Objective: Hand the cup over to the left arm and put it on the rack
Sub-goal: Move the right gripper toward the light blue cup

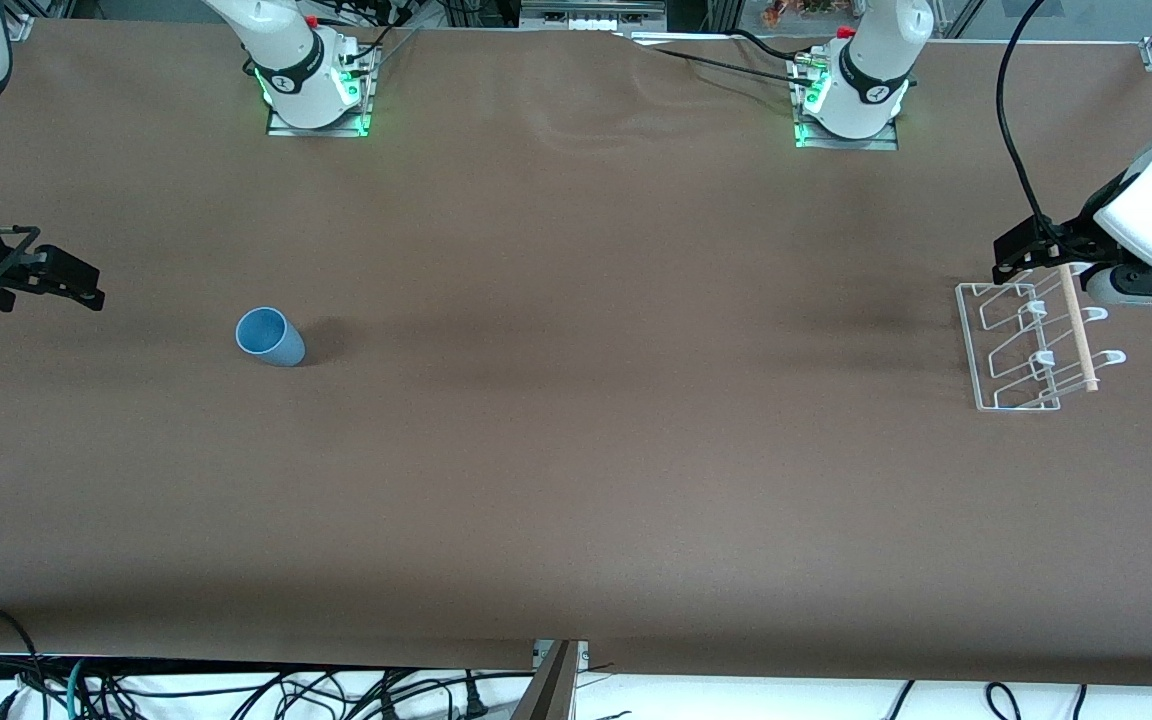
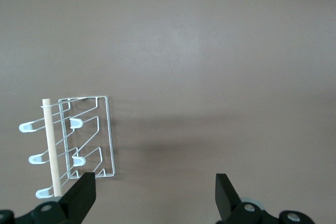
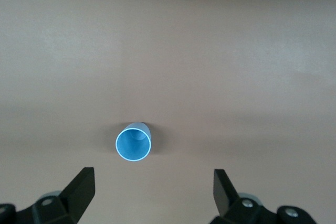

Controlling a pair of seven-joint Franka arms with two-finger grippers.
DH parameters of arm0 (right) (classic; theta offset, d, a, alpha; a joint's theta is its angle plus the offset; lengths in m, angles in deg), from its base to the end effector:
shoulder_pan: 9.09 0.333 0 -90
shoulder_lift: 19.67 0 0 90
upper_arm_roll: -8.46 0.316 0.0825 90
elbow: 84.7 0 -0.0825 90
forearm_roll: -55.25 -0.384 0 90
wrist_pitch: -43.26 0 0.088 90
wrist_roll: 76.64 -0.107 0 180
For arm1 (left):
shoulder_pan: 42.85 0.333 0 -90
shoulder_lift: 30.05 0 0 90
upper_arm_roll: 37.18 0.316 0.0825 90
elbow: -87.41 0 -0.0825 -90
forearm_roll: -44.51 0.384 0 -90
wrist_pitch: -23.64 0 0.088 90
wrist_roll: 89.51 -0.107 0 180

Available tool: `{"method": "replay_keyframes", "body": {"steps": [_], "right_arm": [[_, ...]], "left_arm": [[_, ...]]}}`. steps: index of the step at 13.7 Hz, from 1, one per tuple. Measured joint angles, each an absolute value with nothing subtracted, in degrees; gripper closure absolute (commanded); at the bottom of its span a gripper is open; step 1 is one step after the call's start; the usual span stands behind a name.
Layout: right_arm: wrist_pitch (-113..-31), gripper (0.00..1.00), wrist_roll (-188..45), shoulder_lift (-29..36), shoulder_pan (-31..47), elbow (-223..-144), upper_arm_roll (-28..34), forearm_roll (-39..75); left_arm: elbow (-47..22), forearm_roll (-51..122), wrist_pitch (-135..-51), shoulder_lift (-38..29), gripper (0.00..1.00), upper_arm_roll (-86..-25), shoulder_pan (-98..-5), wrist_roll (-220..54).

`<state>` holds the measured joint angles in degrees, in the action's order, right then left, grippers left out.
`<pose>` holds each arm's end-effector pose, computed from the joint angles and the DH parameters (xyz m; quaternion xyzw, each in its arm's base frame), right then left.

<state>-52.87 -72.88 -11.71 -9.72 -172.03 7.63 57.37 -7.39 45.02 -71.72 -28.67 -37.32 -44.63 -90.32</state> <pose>0.6047 -0.0184 0.5757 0.9995 0.0220 0.0064 0.0197 0.5669 -0.0181 0.5794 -0.9997 0.0243 0.0071 0.0045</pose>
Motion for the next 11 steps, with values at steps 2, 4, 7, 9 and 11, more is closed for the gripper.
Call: {"method": "replay_keyframes", "body": {"steps": [2,4,7,9,11], "right_arm": [[-52.9,0.0,-72.9,-11.7,-9.7,-172.0,7.6,57.4],[-52.9,0.0,-72.9,-11.7,-9.7,-172.0,7.6,57.4],[-52.9,0.0,-72.9,-11.7,-9.7,-172.0,7.7,57.4],[-52.9,0.0,-72.9,-11.7,-9.3,-172.0,7.7,57.4],[-52.9,0.0,-72.9,-11.7,-9.2,-172.0,7.7,57.4]], "left_arm": [[-7.4,45.0,-71.7,-28.7,0.0,-37.3,-44.6,-90.3],[-7.4,45.0,-71.7,-28.7,0.0,-37.3,-44.6,-90.3],[-7.4,45.0,-71.7,-28.7,0.0,-37.3,-44.6,-90.3],[-7.4,45.0,-71.7,-28.7,0.0,-37.3,-44.6,-90.3],[-7.4,45.0,-71.7,-28.7,0.0,-37.3,-44.6,-90.3]]}}
